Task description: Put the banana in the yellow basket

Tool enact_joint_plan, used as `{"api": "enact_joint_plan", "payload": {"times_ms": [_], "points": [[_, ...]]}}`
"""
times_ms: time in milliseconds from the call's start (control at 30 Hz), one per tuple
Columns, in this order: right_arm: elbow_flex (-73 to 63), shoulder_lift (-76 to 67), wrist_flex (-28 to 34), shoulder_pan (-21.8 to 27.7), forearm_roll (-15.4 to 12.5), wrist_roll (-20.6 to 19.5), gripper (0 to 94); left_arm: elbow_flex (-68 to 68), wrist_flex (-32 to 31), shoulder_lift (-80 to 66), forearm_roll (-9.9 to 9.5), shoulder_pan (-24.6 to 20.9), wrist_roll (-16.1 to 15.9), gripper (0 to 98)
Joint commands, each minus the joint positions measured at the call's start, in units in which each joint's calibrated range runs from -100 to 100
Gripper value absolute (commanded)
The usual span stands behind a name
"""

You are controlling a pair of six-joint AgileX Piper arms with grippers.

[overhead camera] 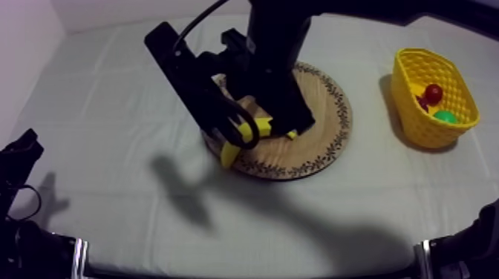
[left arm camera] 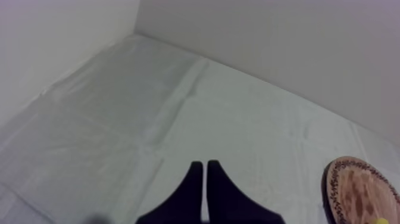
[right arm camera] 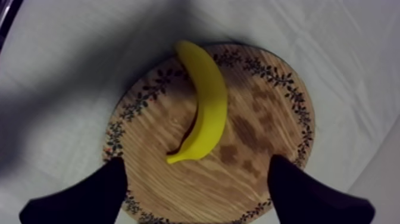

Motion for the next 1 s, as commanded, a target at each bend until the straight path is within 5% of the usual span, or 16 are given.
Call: {"api": "enact_joint_plan", "payload": {"times_ms": [0, 533, 967], "points": [[-0.96, 3.41, -0.29, 0.23, 0.03, -0.02, 81.1, 0.03, 0.0, 0.0, -0.02, 0.01, 0.01, 0.1], [-13.53, 21.25, -4.28, 2.04, 1.3, 0.92, 80.8, 0.03, 0.0, 0.0, -0.02, 0.01, 0.04, 0.1], [-11.36, 24.87, -8.33, 2.89, 1.9, 0.57, 79.2, 0.03, 0.0, 0.0, -0.02, 0.01, 0.04, 0.1]]}}
